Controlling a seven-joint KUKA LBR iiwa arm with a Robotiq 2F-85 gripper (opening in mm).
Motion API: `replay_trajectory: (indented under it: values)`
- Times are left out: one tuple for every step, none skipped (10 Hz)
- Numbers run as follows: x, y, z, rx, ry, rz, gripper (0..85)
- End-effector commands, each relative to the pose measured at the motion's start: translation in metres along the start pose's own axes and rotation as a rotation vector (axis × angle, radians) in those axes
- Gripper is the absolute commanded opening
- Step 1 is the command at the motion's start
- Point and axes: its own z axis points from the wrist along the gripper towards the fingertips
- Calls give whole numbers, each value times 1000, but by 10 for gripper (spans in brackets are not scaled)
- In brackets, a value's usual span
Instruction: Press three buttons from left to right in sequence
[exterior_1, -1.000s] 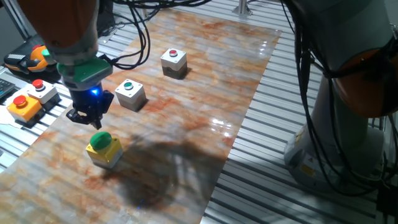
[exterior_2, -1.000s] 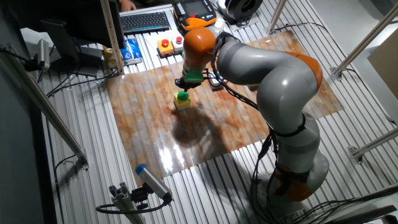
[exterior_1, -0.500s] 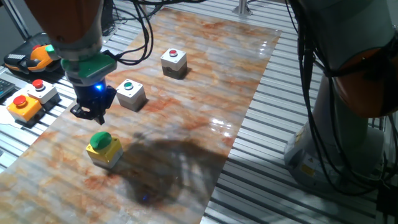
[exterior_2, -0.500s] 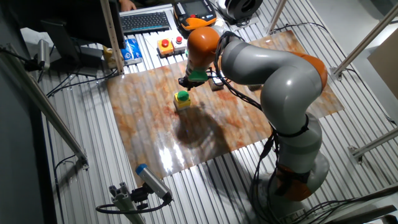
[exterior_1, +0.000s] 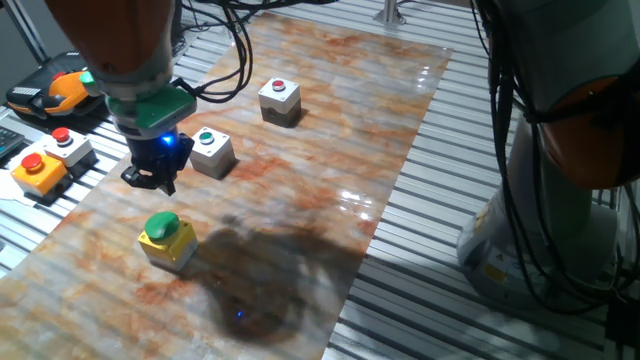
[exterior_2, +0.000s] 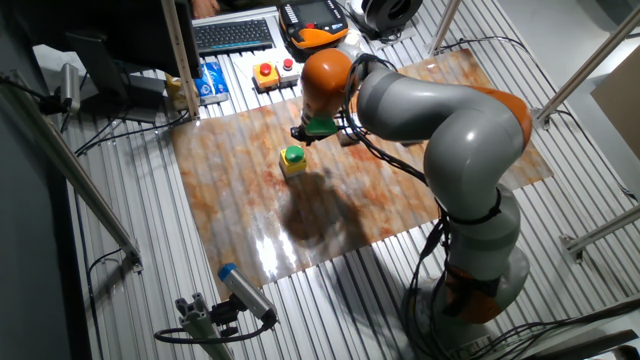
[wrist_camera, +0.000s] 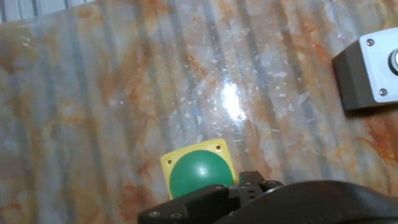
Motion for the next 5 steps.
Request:
replay_trajectory:
  values:
    - [0, -1, 1, -2, -2, 1, 0]
    - [0, -3, 2, -2, -6, 3, 0]
    - [-1, -3, 3, -6, -11, 5, 0]
    - [-1, -4, 4, 2, -20, 8, 0]
    - [-1, -5, 5, 8, -25, 11, 0]
